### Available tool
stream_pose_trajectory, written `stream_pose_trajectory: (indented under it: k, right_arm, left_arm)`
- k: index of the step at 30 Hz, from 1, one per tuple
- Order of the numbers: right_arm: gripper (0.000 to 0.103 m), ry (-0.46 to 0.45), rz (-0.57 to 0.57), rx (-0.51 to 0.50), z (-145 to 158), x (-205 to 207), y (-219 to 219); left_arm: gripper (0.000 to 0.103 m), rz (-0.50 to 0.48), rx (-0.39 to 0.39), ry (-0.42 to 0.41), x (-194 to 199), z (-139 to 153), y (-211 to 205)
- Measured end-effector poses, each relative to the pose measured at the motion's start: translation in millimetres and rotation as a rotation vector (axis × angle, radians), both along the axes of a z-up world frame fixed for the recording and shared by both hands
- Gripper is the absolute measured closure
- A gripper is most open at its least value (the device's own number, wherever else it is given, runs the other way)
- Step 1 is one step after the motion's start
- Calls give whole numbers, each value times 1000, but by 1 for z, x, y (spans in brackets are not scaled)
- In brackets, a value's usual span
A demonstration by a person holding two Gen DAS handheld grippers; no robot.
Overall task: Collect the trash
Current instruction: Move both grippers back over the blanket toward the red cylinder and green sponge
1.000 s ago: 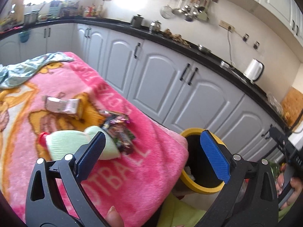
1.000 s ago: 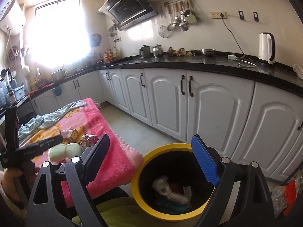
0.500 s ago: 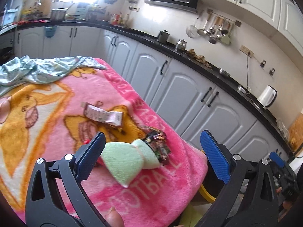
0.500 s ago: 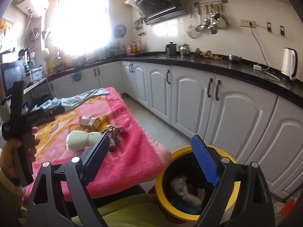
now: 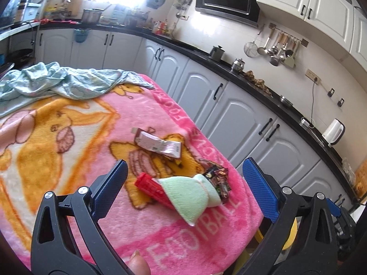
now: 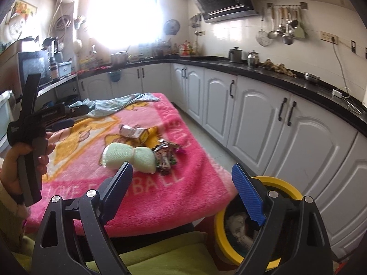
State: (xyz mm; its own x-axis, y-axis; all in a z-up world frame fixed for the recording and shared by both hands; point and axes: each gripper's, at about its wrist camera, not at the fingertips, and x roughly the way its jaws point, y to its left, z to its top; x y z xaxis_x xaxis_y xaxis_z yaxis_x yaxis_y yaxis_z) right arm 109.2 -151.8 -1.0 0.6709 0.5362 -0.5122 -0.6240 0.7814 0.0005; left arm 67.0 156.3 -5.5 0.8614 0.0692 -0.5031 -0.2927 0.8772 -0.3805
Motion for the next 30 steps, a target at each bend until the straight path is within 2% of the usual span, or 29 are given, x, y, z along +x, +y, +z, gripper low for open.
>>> stream_pose_trajectory:
  k: [17,19,27,30]
  right_arm:
    - [17,-25,201,-95,-25,-14,83]
    - [11,-34,216,-110,-30,-15,91]
    - [10,-71,280,-184,-56,-9,129]
    - [10,-81,294,-218,-66,-3,143]
  left_arm:
    - [11,110,-56,93,-15,-31,50]
    - [11,120,-66,108,-15,-38,54]
    - [11,139,-158,177,-10,-70,70]
    - [18,137,-194,202,-5,-82,73]
